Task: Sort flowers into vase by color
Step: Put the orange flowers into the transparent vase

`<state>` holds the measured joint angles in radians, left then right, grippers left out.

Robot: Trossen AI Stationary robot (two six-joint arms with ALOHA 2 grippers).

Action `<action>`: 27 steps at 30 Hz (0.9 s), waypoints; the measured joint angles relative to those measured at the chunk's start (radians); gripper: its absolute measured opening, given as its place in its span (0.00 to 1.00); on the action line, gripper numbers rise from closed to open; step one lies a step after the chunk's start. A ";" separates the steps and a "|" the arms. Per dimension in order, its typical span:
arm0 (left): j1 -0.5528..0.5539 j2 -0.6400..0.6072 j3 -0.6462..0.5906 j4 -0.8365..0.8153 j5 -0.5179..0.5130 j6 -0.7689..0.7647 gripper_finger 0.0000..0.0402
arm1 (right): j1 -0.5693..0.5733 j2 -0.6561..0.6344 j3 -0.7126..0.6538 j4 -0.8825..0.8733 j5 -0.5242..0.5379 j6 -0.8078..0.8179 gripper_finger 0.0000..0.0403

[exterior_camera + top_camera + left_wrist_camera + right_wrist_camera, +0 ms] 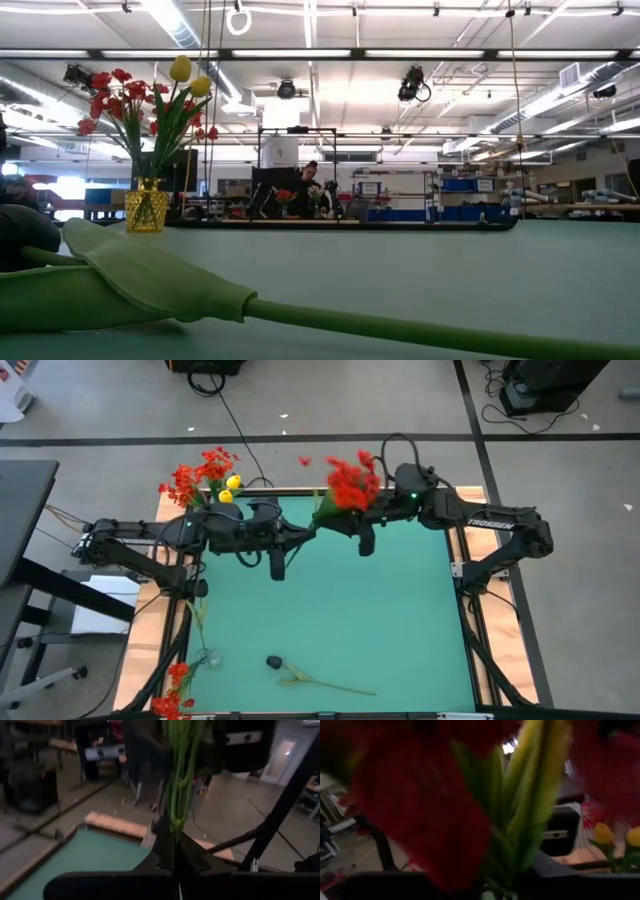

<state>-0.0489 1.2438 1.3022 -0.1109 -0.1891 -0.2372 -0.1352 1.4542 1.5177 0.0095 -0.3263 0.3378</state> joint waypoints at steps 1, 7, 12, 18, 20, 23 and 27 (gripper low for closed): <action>0.001 0.000 0.000 -0.023 -0.003 -0.017 0.02 | -0.001 0.003 0.000 -0.009 0.003 -0.003 0.18; -0.002 0.020 -0.001 -0.071 -0.002 -0.037 0.03 | -0.007 0.000 0.000 -0.146 0.015 -0.064 0.05; -0.001 0.052 -0.002 -0.123 0.010 -0.089 0.15 | -0.027 0.000 0.001 -0.273 -0.045 -0.100 0.04; 0.009 0.091 0.000 -0.115 0.030 -0.151 0.36 | -0.032 0.001 -0.001 -0.363 -0.069 -0.131 0.04; 0.009 0.102 -0.001 -0.081 0.038 -0.148 0.40 | -0.032 0.004 -0.001 -0.377 -0.072 -0.132 0.04; 0.008 0.115 0.001 -0.062 0.060 -0.148 0.43 | -0.031 0.014 -0.001 -0.373 -0.100 -0.132 0.04; 0.009 0.148 -0.002 -0.027 0.086 -0.148 0.42 | -0.020 0.029 0.000 -0.370 -0.112 -0.132 0.04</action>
<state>-0.0402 1.3921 1.3003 -0.1376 -0.1026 -0.3847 -0.1550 1.4833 1.5178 -0.3603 -0.4383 0.2062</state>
